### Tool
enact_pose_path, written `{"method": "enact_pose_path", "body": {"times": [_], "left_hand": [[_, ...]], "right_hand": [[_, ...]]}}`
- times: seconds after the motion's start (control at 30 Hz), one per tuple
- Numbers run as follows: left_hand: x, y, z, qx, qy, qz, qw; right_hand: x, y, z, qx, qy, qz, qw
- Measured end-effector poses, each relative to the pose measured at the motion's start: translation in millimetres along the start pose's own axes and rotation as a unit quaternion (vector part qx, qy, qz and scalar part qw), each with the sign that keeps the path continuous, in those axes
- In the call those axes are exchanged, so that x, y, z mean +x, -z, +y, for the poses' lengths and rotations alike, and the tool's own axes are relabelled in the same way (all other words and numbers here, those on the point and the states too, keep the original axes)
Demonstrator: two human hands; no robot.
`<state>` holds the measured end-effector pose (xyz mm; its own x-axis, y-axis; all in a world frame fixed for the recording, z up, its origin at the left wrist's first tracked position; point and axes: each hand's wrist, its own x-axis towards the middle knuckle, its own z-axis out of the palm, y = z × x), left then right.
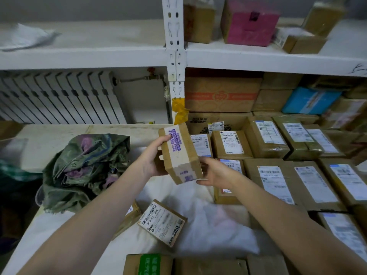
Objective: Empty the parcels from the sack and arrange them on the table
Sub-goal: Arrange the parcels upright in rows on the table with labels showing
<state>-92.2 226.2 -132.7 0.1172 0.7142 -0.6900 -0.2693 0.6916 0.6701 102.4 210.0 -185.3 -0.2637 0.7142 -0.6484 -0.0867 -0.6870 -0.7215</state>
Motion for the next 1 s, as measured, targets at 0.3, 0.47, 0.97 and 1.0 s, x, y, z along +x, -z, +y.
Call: {"method": "enact_pose_path", "body": {"times": [0.3, 0.47, 0.97, 1.0], "left_hand": [[-15.6, -43.6, -36.9, -0.098, 0.001, -0.084, 0.992], [-26.8, -71.8, -55.0, 0.015, -0.020, -0.033, 0.999], [-55.3, -64.5, -105.2, 0.088, -0.026, -0.050, 0.995], [-54.0, -62.8, -107.7, 0.093, -0.021, -0.042, 0.995]], "right_hand": [[-52.4, 19.1, 9.9, 0.123, -0.017, -0.060, 0.990], [-76.0, 55.4, 11.0, 0.076, 0.031, 0.031, 0.996], [-105.0, 81.7, 31.8, -0.076, 0.101, -0.043, 0.991], [-101.6, 81.5, 34.6, -0.078, 0.099, -0.037, 0.991]]}}
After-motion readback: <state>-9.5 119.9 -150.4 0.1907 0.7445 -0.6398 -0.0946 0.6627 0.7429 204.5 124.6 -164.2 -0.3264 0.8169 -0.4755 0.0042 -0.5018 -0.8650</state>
